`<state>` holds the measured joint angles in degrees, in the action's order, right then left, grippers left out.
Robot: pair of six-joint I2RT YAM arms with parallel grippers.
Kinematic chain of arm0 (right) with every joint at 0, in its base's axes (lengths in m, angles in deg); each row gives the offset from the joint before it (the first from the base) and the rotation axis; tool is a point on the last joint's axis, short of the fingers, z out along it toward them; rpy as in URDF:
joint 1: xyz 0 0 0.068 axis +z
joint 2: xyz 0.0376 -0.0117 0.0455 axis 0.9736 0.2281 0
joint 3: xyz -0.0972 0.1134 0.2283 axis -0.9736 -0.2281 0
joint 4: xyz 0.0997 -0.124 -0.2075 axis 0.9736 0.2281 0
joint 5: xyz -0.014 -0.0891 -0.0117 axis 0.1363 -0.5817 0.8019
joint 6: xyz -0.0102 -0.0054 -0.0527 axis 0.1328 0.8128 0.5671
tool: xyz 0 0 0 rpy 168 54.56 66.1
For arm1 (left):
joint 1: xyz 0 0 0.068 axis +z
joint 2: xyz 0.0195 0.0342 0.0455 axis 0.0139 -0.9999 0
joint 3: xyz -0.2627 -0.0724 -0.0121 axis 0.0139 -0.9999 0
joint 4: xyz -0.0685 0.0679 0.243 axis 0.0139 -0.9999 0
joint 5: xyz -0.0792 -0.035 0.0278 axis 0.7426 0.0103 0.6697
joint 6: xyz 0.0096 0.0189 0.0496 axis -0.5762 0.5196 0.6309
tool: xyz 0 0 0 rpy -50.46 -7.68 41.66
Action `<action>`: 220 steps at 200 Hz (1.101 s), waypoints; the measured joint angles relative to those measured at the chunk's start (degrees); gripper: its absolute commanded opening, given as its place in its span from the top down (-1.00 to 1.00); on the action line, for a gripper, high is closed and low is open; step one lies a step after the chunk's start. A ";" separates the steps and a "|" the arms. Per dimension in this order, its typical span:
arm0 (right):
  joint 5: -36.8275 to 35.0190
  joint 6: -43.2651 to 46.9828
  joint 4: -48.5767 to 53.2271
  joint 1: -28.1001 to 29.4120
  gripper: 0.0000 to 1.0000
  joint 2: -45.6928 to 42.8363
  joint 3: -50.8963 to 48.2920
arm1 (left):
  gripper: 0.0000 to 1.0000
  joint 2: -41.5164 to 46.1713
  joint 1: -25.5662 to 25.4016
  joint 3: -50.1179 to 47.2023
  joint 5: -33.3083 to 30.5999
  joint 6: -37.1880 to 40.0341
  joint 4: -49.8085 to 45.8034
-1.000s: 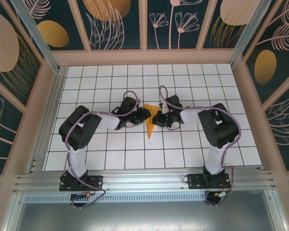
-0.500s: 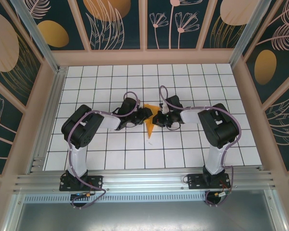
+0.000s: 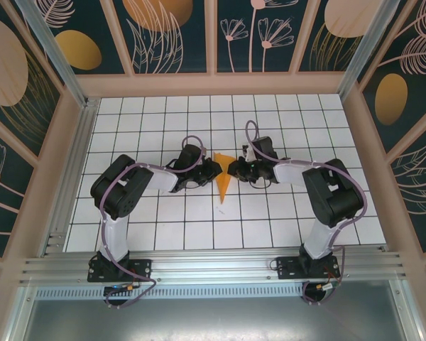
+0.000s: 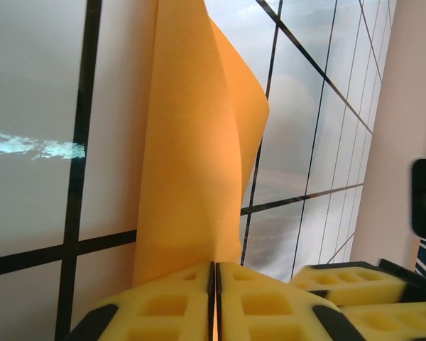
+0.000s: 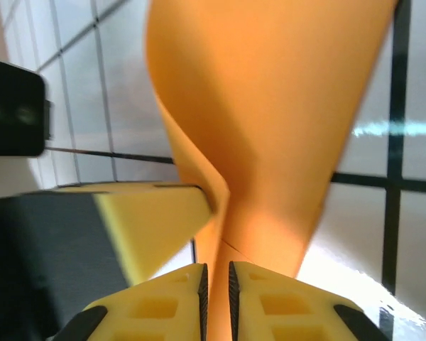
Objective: Fold a paper plane with a square sheet of paper (pick it up from the middle)
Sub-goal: Fold the wing for the fifth time at the center of the table.
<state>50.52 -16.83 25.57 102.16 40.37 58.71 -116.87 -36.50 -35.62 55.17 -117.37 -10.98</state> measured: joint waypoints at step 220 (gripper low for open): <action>3.50 -1.01 -0.50 -0.57 0.94 8.57 5.68 | 1.00 0.00 0.00 -0.07 0.20 0.02 -0.39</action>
<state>54.02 -17.83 25.07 101.59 48.94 64.39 -116.87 -36.50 -35.68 55.37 -117.35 -11.38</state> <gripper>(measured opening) 0.070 0.059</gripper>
